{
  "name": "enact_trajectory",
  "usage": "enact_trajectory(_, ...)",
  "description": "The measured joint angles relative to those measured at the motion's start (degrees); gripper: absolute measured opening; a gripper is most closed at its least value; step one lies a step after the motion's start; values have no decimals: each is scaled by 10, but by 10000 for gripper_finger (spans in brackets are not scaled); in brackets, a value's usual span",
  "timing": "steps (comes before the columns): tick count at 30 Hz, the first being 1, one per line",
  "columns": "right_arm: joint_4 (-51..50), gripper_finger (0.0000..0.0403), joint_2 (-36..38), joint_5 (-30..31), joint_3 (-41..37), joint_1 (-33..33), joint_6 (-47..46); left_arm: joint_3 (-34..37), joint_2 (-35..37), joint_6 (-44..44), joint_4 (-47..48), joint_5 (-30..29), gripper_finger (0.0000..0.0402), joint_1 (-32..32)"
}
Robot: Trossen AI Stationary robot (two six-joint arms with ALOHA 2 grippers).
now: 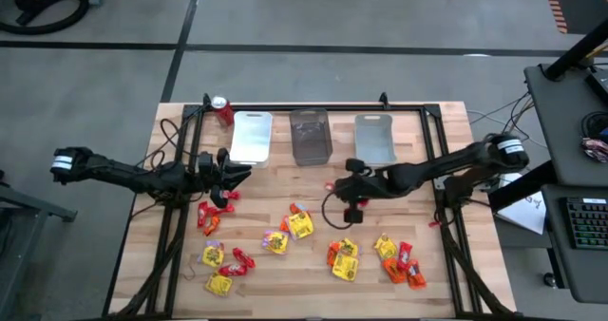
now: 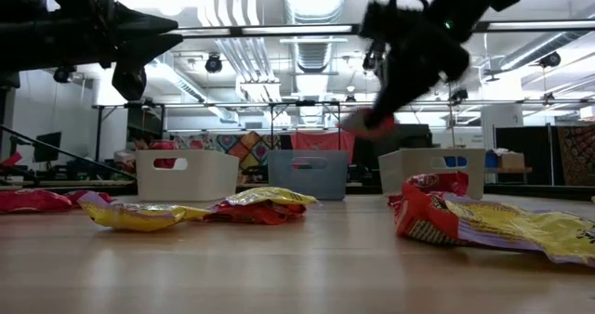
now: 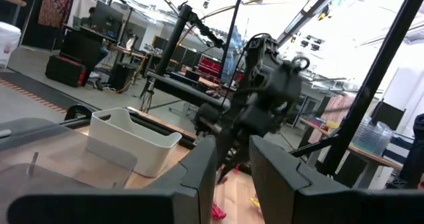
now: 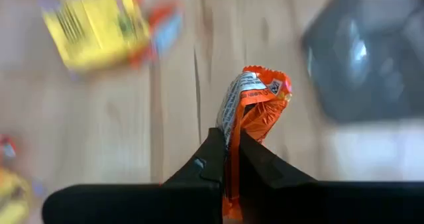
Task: Sort candy
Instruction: Put the orange chocolate into the black bin
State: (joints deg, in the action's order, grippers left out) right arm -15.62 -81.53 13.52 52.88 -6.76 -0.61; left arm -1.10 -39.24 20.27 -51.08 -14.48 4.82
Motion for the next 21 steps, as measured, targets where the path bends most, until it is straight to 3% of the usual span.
enact_trajectory(8,212,12,-2,0,0,76,108,0,-2,5,-3,0,76,0)
enact_trajectory(14,338,12,-41,2,0,181,101,0,-11,18,-4,0,76,0)
enact_trajectory(21,384,17,-90,-3,0,273,58,0,-23,21,-4,0,76,0)
